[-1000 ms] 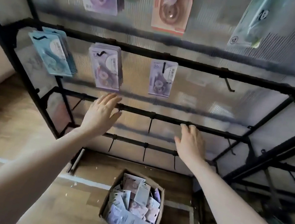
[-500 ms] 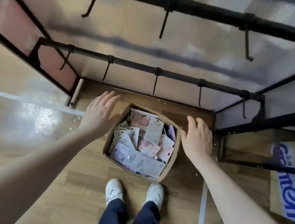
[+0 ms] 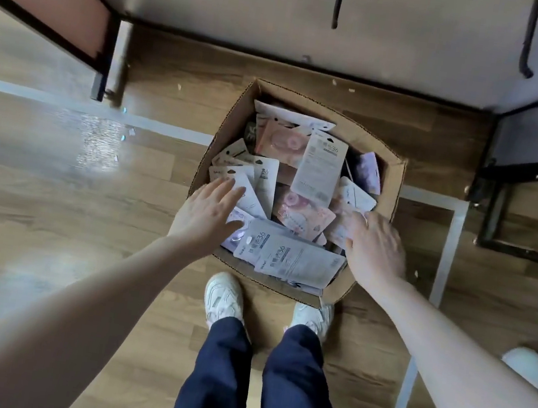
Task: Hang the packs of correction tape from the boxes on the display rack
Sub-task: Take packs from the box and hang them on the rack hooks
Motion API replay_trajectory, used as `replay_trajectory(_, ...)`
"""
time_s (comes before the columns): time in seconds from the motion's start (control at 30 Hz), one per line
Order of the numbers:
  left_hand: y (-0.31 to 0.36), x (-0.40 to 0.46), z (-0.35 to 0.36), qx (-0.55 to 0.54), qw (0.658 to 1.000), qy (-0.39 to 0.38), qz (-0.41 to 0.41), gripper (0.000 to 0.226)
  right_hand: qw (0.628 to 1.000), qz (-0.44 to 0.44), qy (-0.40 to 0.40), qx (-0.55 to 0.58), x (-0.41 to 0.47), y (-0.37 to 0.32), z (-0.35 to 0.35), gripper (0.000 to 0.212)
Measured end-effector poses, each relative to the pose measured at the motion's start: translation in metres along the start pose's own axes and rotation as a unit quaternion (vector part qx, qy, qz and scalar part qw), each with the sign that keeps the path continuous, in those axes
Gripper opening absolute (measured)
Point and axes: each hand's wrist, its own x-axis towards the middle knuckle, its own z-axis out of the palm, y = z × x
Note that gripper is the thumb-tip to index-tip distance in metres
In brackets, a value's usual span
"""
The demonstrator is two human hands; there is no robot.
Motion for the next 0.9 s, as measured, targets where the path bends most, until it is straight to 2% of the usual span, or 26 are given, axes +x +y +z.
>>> replay_trajectory(0.17,-0.007,0.008,0.033,0.039,0.995,-0.085,0.020,0.068,0.998,-0.021,-0.060,-0.025,0.003,0.003,0.030,0.046)
replay_trajectory(0.27,-0.010,0.013,0.043,0.038,0.992,-0.116,0.017,0.064,0.994,-0.026,-0.103,-0.027,0.004,0.003,0.044,0.047)
replay_trajectory(0.4,-0.012,0.018,0.046,0.047,0.995,-0.085,0.040,0.061,0.992,-0.028,-0.119,-0.037,0.008,-0.001,0.055,0.041)
replay_trajectory(0.53,-0.012,0.021,0.053,0.040,0.992,-0.072,0.091,0.077,0.993,-0.025,-0.111,-0.028,0.011,-0.004,0.060,0.030)
replay_trajectory(0.6,-0.013,0.023,0.055,0.048,0.991,-0.068,0.107,0.078,0.992,-0.023,-0.124,-0.021,0.010,-0.004,0.061,0.025)
replay_trajectory(0.7,-0.012,0.024,0.054,-0.017,0.991,-0.075,0.109,0.064,0.989,-0.020,-0.145,-0.011,0.008,-0.001,0.060,0.015)
replay_trajectory(0.8,-0.006,0.023,0.047,-0.140,0.981,-0.130,0.047,0.054,0.987,-0.027,-0.156,0.004,0.004,0.002,0.058,0.006)
replay_trajectory(0.9,-0.002,0.022,0.042,-0.188,0.968,-0.167,-0.006,0.038,0.984,-0.027,-0.174,0.027,0.002,0.005,0.050,0.006)
